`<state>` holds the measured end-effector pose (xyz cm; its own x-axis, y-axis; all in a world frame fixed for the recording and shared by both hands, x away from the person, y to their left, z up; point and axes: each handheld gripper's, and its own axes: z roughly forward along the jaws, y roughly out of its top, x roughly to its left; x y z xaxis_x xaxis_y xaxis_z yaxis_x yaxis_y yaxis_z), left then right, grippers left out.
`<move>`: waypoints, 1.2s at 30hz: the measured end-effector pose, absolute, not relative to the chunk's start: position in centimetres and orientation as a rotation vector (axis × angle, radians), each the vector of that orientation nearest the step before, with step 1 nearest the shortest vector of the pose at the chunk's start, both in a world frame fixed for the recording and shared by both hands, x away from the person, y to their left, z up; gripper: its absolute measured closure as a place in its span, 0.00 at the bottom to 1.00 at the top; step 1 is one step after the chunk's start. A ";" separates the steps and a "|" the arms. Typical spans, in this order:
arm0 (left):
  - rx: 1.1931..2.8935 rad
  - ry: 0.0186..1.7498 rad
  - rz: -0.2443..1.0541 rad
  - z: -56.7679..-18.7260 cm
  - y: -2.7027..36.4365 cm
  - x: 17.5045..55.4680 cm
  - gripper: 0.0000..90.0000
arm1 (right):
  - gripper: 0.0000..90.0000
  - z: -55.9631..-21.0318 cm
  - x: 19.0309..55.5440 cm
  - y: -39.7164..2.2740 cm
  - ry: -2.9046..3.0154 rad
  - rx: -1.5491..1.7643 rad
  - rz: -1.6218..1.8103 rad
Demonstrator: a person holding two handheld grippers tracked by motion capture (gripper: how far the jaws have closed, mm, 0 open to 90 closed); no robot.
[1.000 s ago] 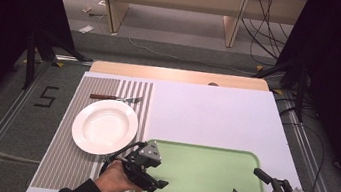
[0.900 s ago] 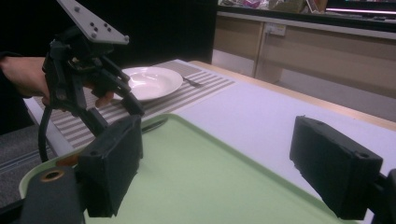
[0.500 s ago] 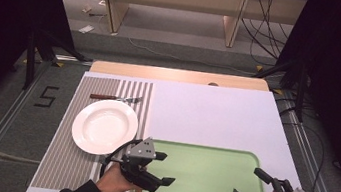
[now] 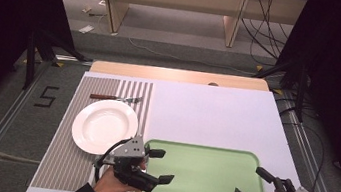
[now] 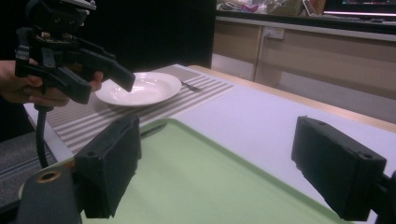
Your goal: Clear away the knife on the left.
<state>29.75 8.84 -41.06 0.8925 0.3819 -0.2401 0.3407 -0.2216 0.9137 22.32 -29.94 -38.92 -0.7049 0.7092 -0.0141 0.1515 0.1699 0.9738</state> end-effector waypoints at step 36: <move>1.868 0.643 0.252 -41.7 13.0 27.4 0.19 | 0.17 -39.2 21.9 -31.0 1.985 0.827 1.550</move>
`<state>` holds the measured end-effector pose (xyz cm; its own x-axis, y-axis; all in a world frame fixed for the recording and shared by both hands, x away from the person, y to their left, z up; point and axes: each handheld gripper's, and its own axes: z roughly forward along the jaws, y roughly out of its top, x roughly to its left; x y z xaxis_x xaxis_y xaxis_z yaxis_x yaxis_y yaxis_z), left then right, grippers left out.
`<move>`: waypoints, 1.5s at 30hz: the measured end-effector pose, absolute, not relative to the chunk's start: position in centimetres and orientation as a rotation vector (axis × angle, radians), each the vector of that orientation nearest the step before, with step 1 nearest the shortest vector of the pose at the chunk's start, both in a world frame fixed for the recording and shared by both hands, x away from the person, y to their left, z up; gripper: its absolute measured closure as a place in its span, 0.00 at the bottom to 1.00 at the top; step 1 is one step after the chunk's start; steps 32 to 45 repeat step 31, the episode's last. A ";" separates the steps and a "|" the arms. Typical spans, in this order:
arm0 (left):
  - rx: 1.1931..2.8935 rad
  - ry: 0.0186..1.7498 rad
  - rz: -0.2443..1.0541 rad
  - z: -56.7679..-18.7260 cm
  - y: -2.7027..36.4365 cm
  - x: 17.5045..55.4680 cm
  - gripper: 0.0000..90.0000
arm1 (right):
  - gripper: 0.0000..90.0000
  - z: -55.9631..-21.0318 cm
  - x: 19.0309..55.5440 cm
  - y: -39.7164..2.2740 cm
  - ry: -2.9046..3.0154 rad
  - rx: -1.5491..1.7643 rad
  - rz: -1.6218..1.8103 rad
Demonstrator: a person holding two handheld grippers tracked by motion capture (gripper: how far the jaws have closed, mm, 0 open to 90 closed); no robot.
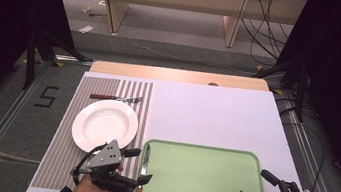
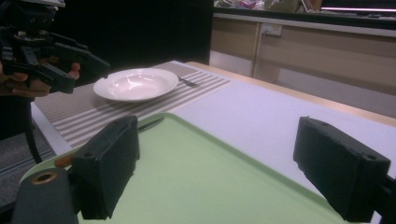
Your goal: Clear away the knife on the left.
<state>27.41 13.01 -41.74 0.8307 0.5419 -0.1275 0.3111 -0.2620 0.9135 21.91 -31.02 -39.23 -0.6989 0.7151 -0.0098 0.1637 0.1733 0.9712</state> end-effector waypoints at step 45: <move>1.859 0.648 0.214 -41.7 12.8 27.7 0.19 | 0.17 -39.0 21.8 -31.2 1.968 0.827 1.564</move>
